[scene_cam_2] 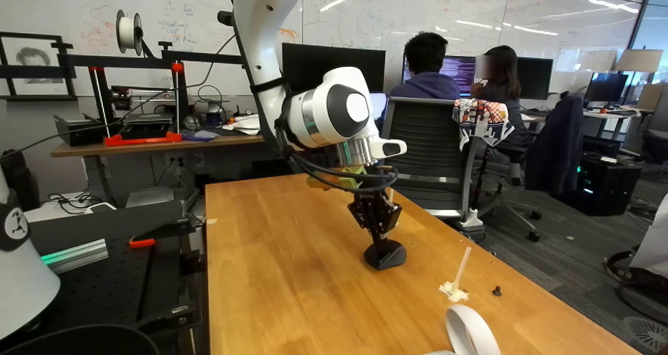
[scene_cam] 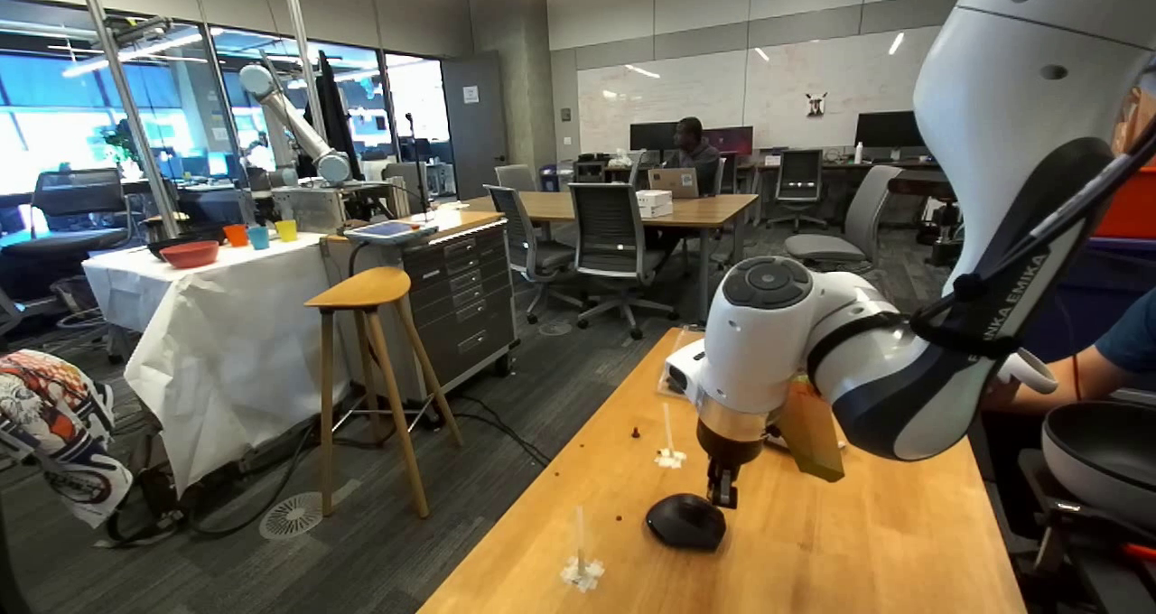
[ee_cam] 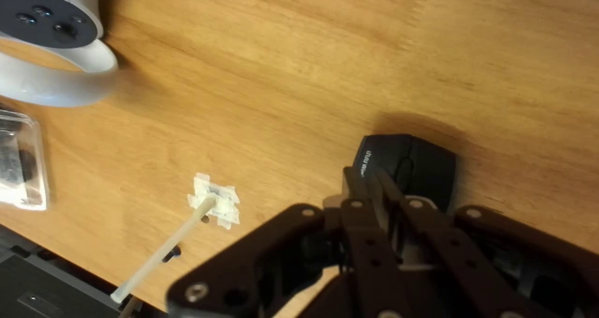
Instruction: Press on the right of the mouse
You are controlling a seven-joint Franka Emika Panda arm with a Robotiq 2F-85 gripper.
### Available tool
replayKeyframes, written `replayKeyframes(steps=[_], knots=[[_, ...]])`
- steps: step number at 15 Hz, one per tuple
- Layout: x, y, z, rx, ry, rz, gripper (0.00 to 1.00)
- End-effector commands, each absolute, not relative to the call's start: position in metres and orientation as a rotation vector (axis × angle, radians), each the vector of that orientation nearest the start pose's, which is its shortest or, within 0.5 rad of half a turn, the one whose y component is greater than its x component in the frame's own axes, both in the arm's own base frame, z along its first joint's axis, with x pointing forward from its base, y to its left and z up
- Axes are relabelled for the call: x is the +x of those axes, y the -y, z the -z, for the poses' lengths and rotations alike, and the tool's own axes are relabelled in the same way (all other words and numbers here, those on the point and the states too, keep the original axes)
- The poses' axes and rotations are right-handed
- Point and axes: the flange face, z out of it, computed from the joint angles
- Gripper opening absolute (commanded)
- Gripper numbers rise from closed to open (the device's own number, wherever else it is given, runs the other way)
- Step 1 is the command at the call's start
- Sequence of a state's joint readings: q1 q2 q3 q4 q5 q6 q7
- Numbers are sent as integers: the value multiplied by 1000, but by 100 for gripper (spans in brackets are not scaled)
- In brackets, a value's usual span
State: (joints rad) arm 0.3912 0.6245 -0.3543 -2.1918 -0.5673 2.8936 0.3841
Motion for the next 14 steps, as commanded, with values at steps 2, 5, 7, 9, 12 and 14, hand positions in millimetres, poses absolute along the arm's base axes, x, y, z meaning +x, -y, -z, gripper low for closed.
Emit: replayKeyframes(steps=[2, 5, 7, 9, 12, 14], knots=[[550, -41, -106, -3468, 478, 329, 12], [548, -40, -98, -3479, 491, 344, 12], [546, -41, -92, -3486, 507, 347, 12], [544, -43, -88, -3489, 521, 347, 12], [544, -45, -86, -3493, 512, 358, 12], [543, -46, -86, -3492, 495, 362, 12]])
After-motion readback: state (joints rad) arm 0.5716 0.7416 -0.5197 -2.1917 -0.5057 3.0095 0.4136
